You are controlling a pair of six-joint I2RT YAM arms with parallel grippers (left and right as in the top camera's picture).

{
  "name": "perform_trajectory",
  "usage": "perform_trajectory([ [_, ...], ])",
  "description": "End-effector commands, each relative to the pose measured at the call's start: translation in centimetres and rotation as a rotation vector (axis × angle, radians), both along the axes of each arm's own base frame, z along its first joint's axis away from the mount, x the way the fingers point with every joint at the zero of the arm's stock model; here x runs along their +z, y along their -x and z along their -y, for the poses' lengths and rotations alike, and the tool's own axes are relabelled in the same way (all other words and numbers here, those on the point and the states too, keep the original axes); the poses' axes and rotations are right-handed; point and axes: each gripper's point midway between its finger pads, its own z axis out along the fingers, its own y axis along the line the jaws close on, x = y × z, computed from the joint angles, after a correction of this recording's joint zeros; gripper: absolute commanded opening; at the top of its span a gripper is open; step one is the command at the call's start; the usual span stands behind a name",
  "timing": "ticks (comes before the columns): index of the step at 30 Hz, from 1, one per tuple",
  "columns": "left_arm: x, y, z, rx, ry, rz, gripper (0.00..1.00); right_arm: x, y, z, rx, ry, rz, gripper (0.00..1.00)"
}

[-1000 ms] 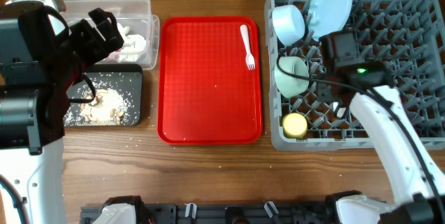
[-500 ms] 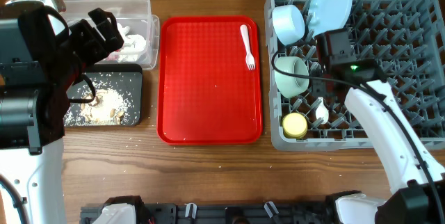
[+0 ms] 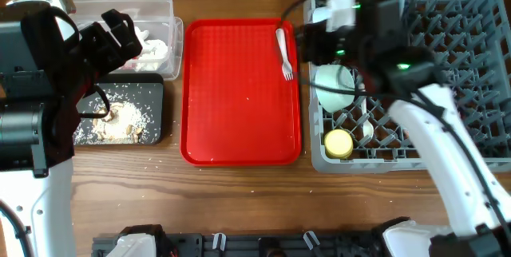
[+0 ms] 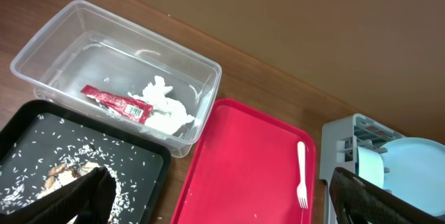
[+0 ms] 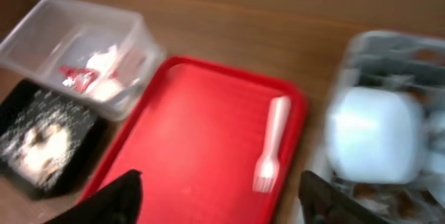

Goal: Sort waste into correct bins and load items into the dishwasher rack
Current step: 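Reach the right gripper to the white fork and grasp it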

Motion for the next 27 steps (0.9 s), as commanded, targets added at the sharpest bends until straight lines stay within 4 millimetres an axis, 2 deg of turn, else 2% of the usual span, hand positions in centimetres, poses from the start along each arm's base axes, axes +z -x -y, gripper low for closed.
perform_trajectory([
  [1,0.5,-0.1,-0.4,0.009,-0.018,0.014,1.0,-2.6,-0.2,-4.0,0.052,0.063,-0.067,1.0],
  [4,0.5,-0.1,-0.4,0.009,-0.018,0.014,1.0,-4.0,-0.3,-5.6,0.056,0.115,-0.158,1.0],
  [8,0.5,-0.1,-0.4,0.009,-0.018,0.014,1.0,-5.7,-1.4,-5.8,0.04,0.195,-0.263,1.0],
  [11,0.5,-0.1,-0.4,0.009,-0.018,0.014,1.0,-8.0,-2.9,-6.2,0.035,0.249,-0.324,1.0],
  [17,0.5,-0.1,-0.4,0.009,-0.018,0.014,1.0,-11.3,-6.0,-8.0,0.049,0.245,-0.296,1.0],
  [22,0.5,-0.1,-0.4,0.009,-0.019,0.014,1.0,-13.4,-8.0,-8.2,0.025,0.262,-0.258,0.99],
  [27,0.5,-0.1,-0.4,0.009,-0.018,0.014,1.0,-16.2,-9.3,-6.5,-0.106,0.279,-0.285,0.83],
])
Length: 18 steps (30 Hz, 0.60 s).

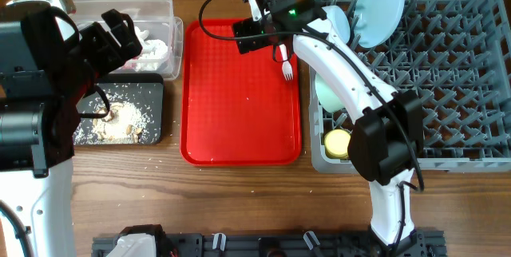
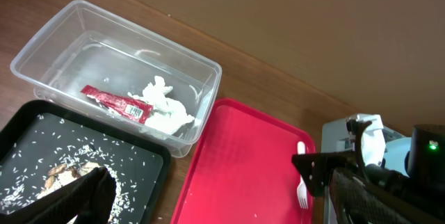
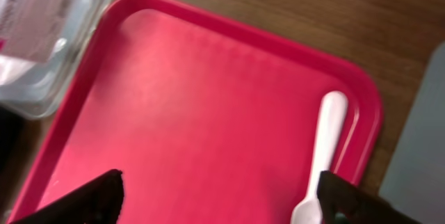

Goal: Sort waste into correct bins and load items into the dishwasher rack
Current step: 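Reach the right gripper to the white fork and grasp it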

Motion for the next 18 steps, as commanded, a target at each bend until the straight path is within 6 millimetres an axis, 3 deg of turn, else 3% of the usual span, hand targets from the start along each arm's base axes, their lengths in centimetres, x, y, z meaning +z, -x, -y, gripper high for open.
perform_trajectory([
  [1,0.5,-0.1,-0.4,0.009,-0.018,0.014,1.0,-3.7,-1.0,2.4,-0.117,0.066,-0.042,0.81],
  [8,0.5,-0.1,-0.4,0.009,-0.018,0.014,1.0,-8.3,-1.4,5.1,-0.215,0.085,-0.138,0.75],
  [18,0.5,-0.1,-0.4,0.009,-0.018,0.014,1.0,-12.6,-1.3,5.4,-0.225,0.109,-0.196,0.71],
])
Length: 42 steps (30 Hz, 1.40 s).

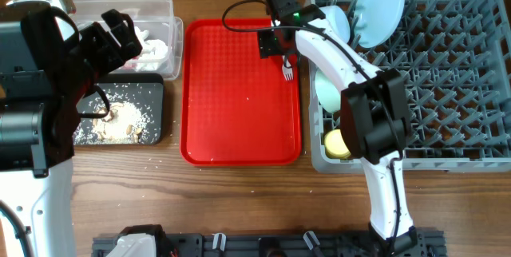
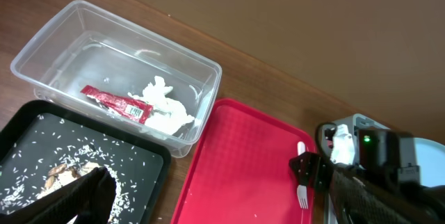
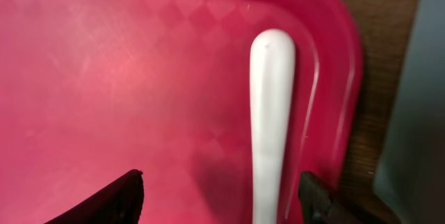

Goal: Sort waste into correct bins and load items into the dishwasher rack
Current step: 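Reach the right gripper to the white fork and grasp it, then carry the white fork into the rack beside the spoon and release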

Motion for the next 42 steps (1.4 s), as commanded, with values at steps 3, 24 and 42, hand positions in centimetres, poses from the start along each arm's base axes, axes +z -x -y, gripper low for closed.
perform_trajectory([
  [3,0.6,-0.1,-0.4,0.009,-0.018,0.014,1.0,-3.1,0.6,0.1,-0.037,0.016,-0.052,0.7],
  [24,0.5,-0.1,-0.4,0.009,-0.018,0.014,1.0,-6.5,4.1,-0.9,-0.146,-0.062,-0.252,0.13],
  [42,0.5,-0.1,-0.4,0.009,-0.018,0.014,1.0,7.6,6.1,-0.6,0.022,-0.188,-0.184,0.04],
])
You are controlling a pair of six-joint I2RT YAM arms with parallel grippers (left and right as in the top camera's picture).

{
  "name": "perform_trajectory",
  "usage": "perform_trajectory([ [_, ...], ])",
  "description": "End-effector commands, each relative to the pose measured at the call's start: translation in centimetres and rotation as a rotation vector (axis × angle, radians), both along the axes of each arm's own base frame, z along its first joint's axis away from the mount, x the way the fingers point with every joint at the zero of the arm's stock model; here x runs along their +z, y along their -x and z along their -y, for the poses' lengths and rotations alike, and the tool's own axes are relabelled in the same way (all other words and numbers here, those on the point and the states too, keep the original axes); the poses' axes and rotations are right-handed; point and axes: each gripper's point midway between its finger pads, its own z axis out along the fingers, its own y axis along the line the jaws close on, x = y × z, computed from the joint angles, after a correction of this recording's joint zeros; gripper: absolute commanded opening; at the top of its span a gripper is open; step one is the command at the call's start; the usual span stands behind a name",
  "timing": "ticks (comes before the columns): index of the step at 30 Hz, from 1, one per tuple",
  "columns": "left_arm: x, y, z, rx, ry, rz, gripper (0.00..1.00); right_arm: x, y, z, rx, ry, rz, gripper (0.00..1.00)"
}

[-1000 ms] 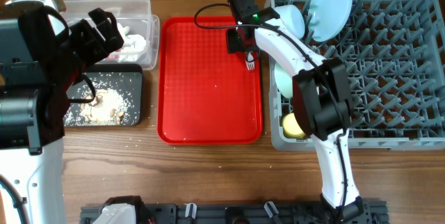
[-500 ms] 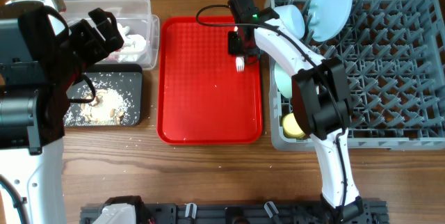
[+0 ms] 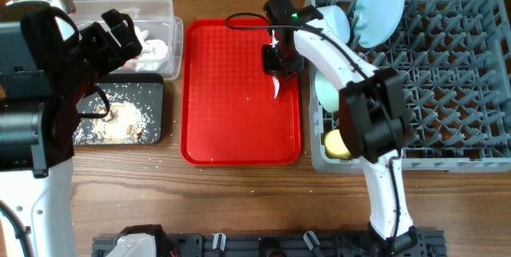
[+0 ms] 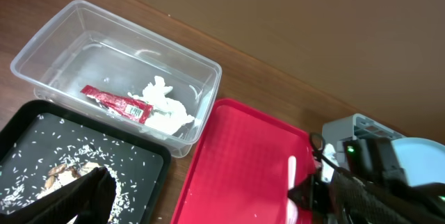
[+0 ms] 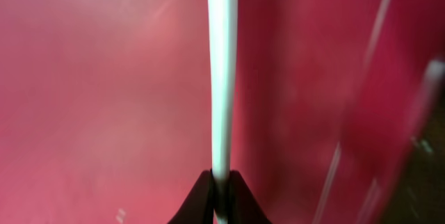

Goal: Sort waste into correct bins and load items into the dishwasher rack
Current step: 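Carry the white fork into the rack beside the spoon and release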

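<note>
A white plastic fork (image 5: pixel 221 78) is pinched by its handle in my right gripper (image 5: pixel 221 195), which is shut on it just above the red tray (image 3: pixel 223 129). Overhead, the right gripper (image 3: pixel 279 59) is over the tray's upper right part, and the fork (image 3: pixel 275 86) sticks out below it toward the tray's middle. The left wrist view also shows the fork (image 4: pixel 290 168). My left gripper (image 3: pixel 120 37) hangs open and empty above the clear bin (image 3: pixel 160 5) and the black tray (image 3: pixel 152 97).
The clear bin (image 4: pixel 42 50) holds a red sauce packet (image 4: pixel 115 103) and a crumpled napkin (image 4: pixel 163 109). Rice and scraps lie on the black tray. The grey dish rack (image 3: pixel 447 73) at right holds a pale blue plate, a bowl (image 3: pixel 331 93) and a yellow item (image 3: pixel 338 143).
My right gripper was open just over the fork lying along the tray's right edge. It is now shut on the handle, and the fork points further in toward the tray's middle. The left arm is unchanged.
First my right gripper was open at the rack's left edge, with the fork lying on the tray's right side. It then stood over the tray's top edge, then close above the fork's handle. Now it grips the fork. The left gripper stayed open by the bins.
</note>
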Motion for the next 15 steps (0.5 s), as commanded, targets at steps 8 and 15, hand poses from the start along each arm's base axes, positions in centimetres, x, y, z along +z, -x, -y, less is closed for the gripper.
perform_trajectory([
  [8,0.5,-0.1,-0.4,0.009,-0.018,0.014,1.0,21.4,2.9,9.6,-0.053,0.077,0.353,0.04],
  [15,0.5,-0.1,-0.4,0.009,-0.018,0.014,1.0,24.1,7.5,20.9,-0.276,0.339,0.293,0.04],
])
